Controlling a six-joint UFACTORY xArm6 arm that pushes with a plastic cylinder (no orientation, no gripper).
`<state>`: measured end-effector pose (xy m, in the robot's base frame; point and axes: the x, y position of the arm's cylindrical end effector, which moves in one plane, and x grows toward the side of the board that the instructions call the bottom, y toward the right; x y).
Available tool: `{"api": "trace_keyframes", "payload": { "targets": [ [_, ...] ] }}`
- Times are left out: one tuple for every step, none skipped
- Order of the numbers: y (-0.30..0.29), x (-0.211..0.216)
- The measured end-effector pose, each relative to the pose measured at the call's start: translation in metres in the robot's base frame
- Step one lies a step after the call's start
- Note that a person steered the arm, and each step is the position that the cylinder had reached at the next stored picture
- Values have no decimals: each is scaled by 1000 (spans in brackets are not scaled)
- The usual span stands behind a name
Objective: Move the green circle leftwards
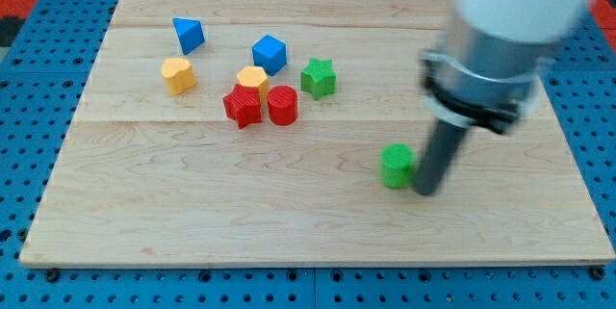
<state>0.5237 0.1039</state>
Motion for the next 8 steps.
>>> {"api": "trace_keyframes", "payload": {
  "targets": [
    [-49, -31],
    [-152, -21],
    [-79, -51],
    [-36, -51],
    [-32, 21],
    [-144, -13],
    [-137, -14],
    [-89, 30]
  ]
}}
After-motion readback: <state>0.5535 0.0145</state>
